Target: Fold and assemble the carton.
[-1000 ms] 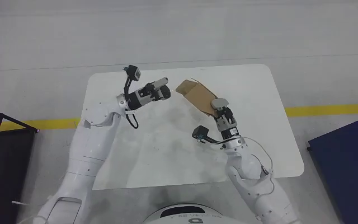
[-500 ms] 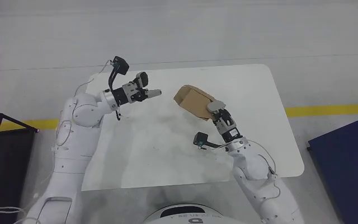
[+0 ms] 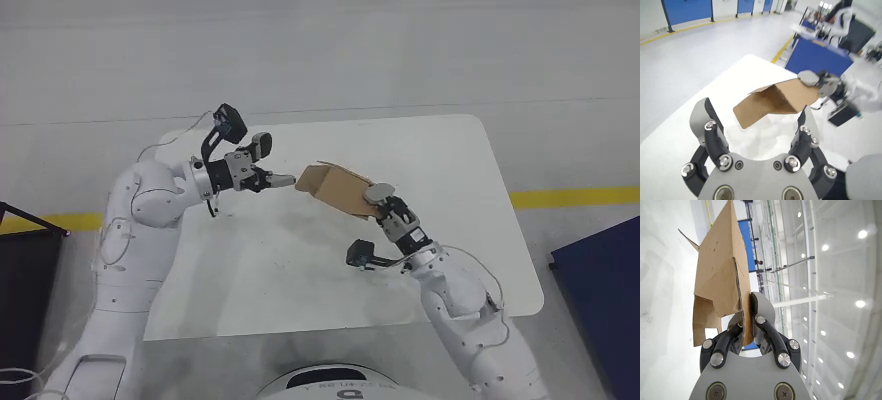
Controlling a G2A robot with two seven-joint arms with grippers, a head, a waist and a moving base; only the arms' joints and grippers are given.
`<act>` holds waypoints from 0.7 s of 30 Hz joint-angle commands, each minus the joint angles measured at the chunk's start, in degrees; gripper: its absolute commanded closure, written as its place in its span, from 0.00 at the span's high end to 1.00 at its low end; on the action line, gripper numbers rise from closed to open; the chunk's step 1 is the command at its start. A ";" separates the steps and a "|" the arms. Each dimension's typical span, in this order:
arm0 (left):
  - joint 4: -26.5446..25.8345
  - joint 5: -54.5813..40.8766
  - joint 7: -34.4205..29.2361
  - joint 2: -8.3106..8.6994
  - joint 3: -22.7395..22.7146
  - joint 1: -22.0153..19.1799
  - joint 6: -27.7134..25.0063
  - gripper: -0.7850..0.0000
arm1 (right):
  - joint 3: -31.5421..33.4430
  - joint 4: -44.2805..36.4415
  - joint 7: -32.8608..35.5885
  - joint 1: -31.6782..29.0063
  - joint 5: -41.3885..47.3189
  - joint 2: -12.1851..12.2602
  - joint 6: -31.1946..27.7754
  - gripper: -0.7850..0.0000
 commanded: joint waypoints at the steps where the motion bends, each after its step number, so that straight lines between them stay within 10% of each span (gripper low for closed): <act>1: -1.75 10.26 1.22 0.79 1.00 -0.16 -4.59 1.00 | 2.97 0.84 -5.74 0.27 4.76 0.46 -2.14 0.00; 14: -7.80 21.08 24.94 9.98 14.78 -1.66 -4.59 0.49 | 5.80 5.56 -13.18 4.30 16.57 0.93 -9.13 0.00; 21: -5.34 25.00 31.70 13.78 22.64 -7.62 -4.59 0.45 | 5.43 7.19 -13.88 5.13 17.05 1.07 -9.55 0.00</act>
